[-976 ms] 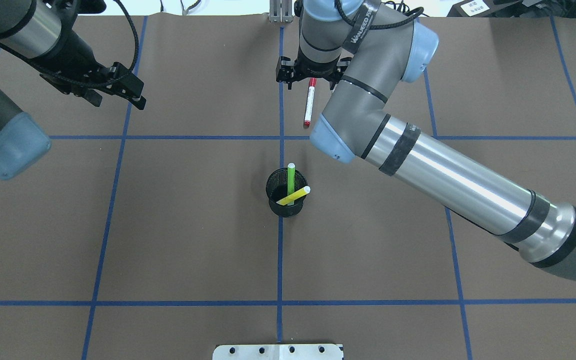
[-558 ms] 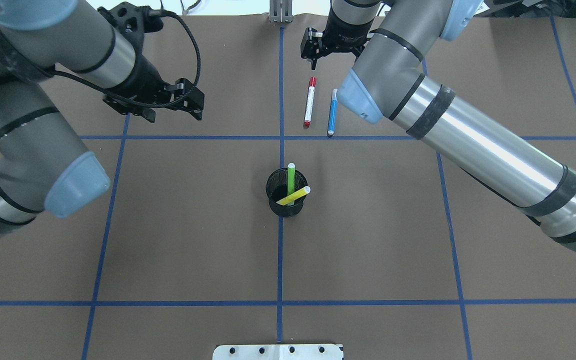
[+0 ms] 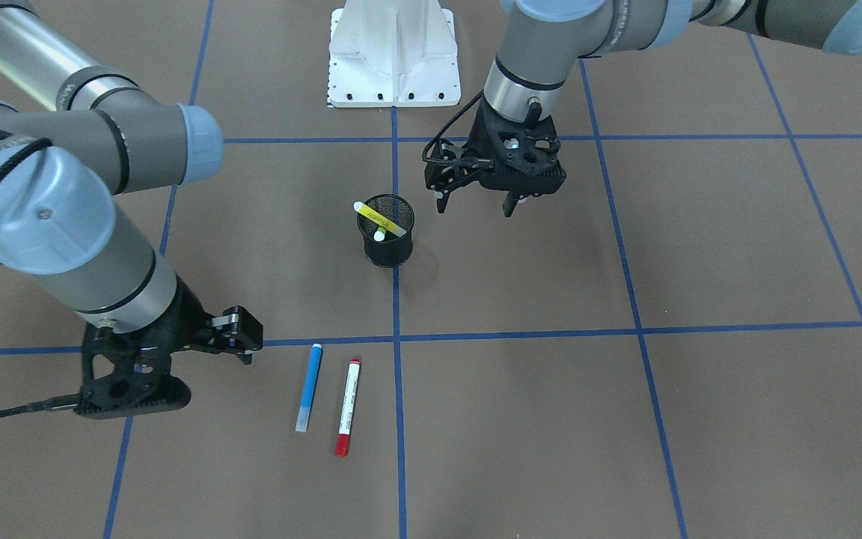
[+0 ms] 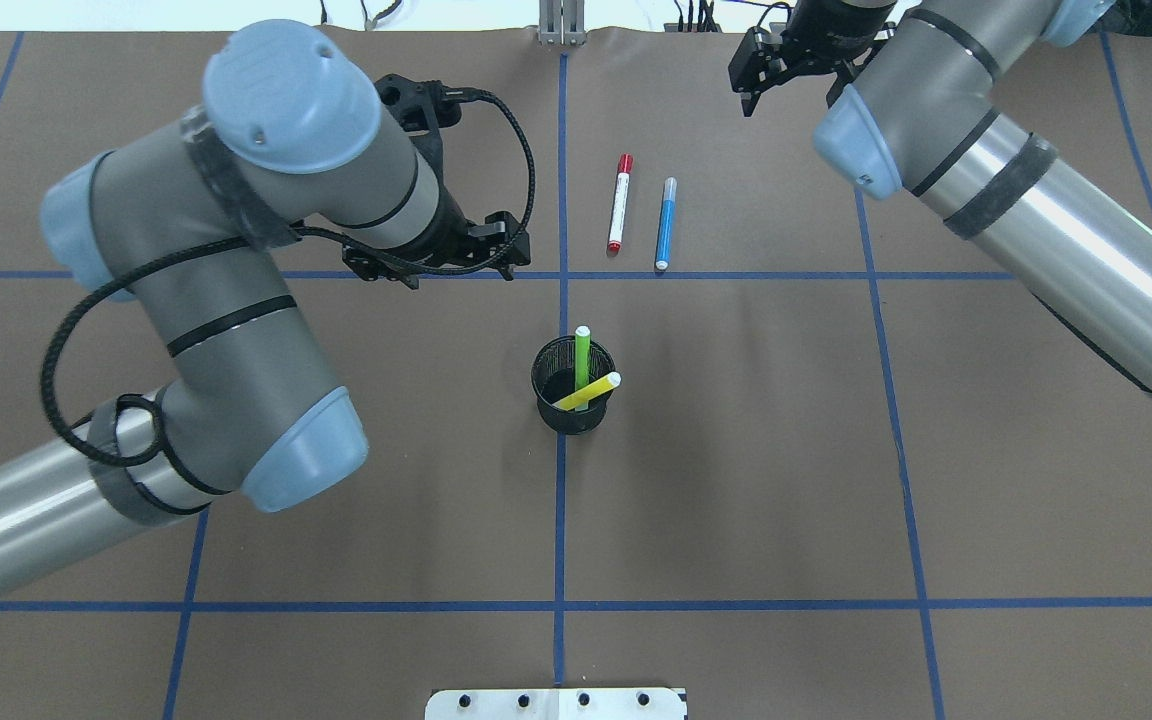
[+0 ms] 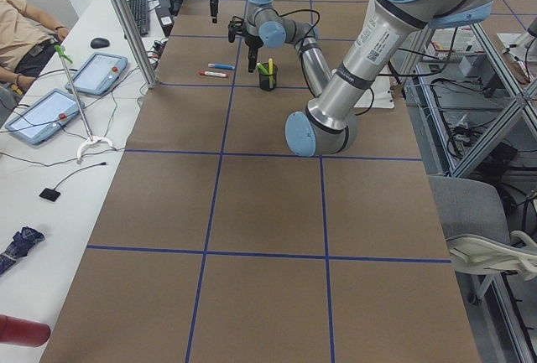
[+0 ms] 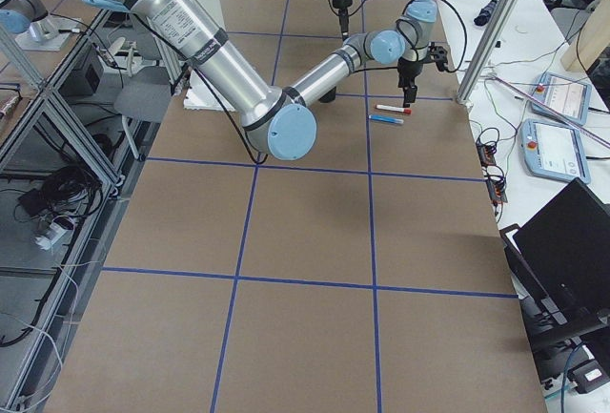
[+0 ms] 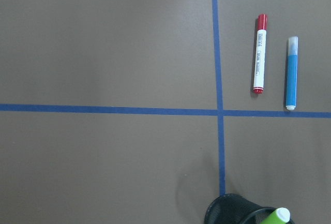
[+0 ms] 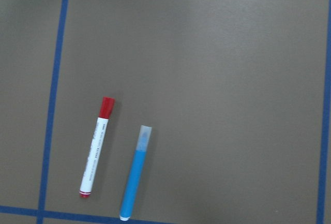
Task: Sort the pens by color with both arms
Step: 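Withdraw the right gripper while the left gripper moves over the pen cup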
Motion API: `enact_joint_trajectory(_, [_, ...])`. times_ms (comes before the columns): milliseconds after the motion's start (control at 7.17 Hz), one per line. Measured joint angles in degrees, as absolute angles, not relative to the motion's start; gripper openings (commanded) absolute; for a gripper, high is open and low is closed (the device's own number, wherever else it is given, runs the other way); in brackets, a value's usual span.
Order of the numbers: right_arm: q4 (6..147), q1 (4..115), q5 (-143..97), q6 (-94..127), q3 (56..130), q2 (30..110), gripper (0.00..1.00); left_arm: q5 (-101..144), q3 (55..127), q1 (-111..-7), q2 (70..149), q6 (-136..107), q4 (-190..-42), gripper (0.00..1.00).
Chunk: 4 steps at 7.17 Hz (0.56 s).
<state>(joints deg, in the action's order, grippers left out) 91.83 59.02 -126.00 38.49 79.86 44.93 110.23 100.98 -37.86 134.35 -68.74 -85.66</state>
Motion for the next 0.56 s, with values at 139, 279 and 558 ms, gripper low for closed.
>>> enact_joint_trajectory(139, [92.05, 60.62, -127.13, 35.84, 80.19, 46.33, 0.99, 110.48, 96.72, -37.47, 138.63, -68.64, -82.51, 0.99])
enact_joint_trajectory(279, [92.17, 61.97, -127.73, 33.47, 80.60, 47.65, 0.99, 112.09, 91.14, -37.33, 143.54, -68.36, -79.92, 0.99])
enact_joint_trajectory(558, [92.27, 64.22, -128.35, 30.18, 81.26, 49.76, 0.99, 116.33, 79.37, -37.25, 151.92, -66.93, -77.81, 0.99])
